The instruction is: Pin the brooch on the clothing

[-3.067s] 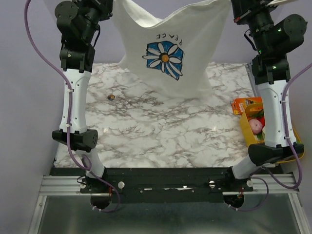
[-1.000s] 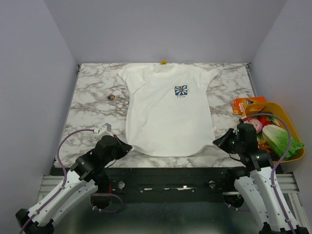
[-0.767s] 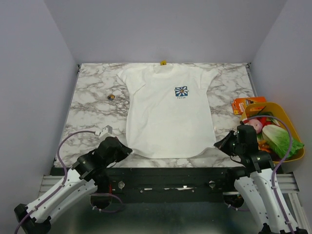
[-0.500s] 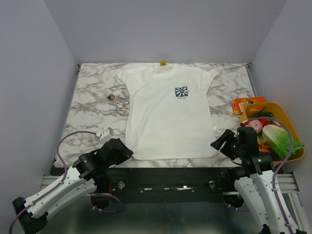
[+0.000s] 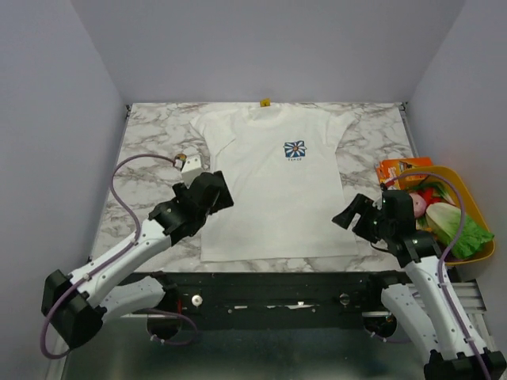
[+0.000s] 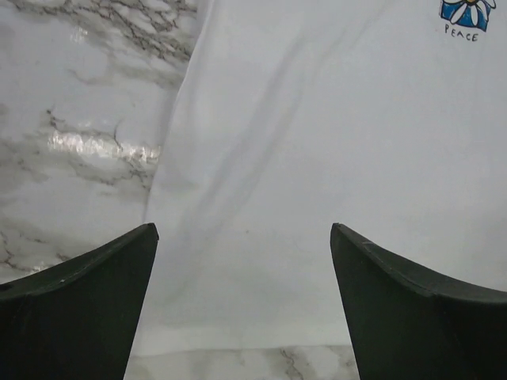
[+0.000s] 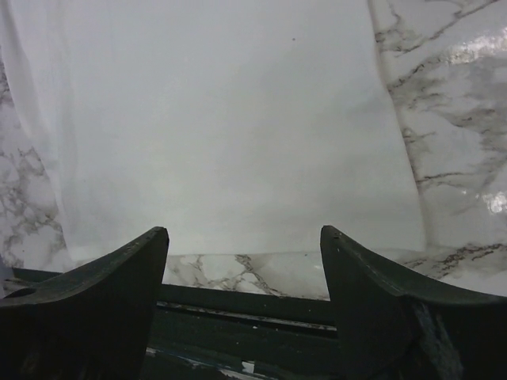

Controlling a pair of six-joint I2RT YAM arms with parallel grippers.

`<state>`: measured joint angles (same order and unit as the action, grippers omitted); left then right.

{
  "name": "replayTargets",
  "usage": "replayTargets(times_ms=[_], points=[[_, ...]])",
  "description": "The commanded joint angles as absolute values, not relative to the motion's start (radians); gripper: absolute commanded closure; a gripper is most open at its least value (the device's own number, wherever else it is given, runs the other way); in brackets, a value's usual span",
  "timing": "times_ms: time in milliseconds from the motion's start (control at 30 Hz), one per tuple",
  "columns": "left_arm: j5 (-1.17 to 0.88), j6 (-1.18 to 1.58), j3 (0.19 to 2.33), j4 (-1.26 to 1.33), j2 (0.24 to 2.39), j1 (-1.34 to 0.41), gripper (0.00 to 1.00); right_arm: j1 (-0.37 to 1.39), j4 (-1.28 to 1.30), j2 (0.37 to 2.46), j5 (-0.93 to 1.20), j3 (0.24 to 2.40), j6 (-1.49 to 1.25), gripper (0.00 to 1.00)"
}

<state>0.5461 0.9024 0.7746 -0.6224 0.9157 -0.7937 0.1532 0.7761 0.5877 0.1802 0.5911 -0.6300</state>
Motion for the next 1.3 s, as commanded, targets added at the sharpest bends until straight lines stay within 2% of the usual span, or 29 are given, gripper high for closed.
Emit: replayTargets(times_ms=[0,133,233,467,667,800,833,933,1267], points=[[0.428,0.655,0.859,-0.336,1.101,-0.625,0.01,0.152,0.585,0.670,0.236,0.563,-0.565,0.14],[0.284,0.571,1.036,-0.290,1.338,-0.532,0.01,0.152,0.496,0.797,0.222,0.583,-0.511,0.14],[0.262,0.502,1.190,-0.316,1.493,-0.500,0.02,0.153,0.417,0.866,0.225,0.598,-0.499,0.14],[0.265,0.414,1.632,-0.561,1.854,-0.446,0.06,0.169,0.269,1.081,0.255,0.643,-0.466,0.14],[0.268,0.417,1.929,-0.656,2.069,-0.403,0.19,0.181,0.197,1.216,0.285,0.652,-0.463,0.14],[0.285,0.382,2.139,-0.728,2.225,-0.397,0.33,0.186,0.167,1.276,0.296,0.652,-0.463,0.14],[0.301,0.374,2.213,-0.742,2.285,-0.397,0.34,0.186,0.163,1.301,0.302,0.653,-0.462,0.14],[0.331,0.353,2.291,-0.775,2.373,-0.396,0.34,0.187,0.147,1.328,0.313,0.658,-0.463,0.14],[0.371,0.331,2.365,-0.756,2.523,-0.368,0.36,0.192,0.124,1.382,0.321,0.657,-0.465,0.14]])
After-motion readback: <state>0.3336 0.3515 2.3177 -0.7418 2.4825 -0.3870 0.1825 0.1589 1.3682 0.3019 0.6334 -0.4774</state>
